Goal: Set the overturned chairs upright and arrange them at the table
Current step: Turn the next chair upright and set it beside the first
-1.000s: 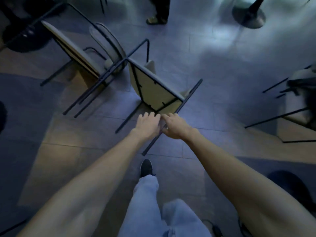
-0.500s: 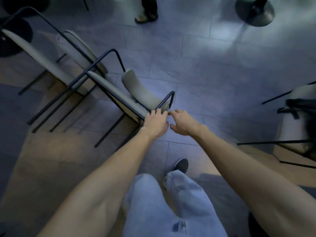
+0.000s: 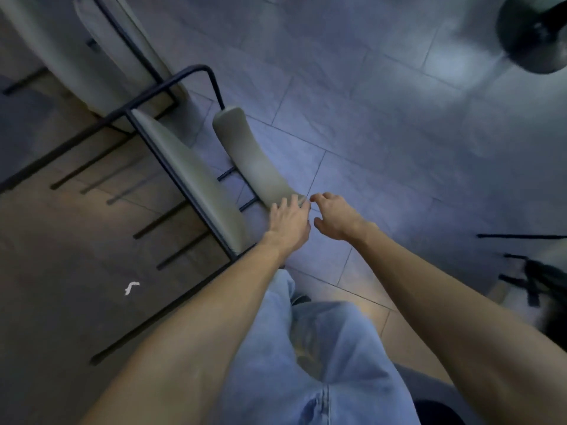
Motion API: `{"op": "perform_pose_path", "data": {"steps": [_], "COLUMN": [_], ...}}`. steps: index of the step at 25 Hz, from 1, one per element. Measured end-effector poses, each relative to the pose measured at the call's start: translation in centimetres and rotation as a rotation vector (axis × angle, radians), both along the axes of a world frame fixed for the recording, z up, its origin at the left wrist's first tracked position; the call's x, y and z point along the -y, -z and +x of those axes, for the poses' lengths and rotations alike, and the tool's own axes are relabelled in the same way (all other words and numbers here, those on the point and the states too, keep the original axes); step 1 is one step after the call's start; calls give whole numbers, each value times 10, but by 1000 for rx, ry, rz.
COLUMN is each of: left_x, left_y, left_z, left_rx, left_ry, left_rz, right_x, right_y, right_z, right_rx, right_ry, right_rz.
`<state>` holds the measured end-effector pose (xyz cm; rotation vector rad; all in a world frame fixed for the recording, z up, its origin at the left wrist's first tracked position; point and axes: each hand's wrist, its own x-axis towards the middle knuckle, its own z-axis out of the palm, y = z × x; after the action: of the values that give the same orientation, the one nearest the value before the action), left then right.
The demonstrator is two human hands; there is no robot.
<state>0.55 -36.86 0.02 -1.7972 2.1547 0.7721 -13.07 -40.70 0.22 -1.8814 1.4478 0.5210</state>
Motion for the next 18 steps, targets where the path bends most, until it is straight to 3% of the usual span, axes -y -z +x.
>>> {"op": "perform_pose_path", "data": {"steps": [6, 12, 18], "left_x": [5, 19, 7], "left_y": [38, 60, 57], "left_z": [-25, -50, -42], "left_rx": [-36, 128, 148], "left_ry": [-203, -486, -560], "left_rz": [204, 247, 272], "right_x": [23, 37, 36], "right_y": [52, 78, 70], "right_z": [-9, -32, -34], "right_rx": [56, 116, 226], "right_ry": [-184, -348, -384], "right_rz": [97, 138, 68]}}
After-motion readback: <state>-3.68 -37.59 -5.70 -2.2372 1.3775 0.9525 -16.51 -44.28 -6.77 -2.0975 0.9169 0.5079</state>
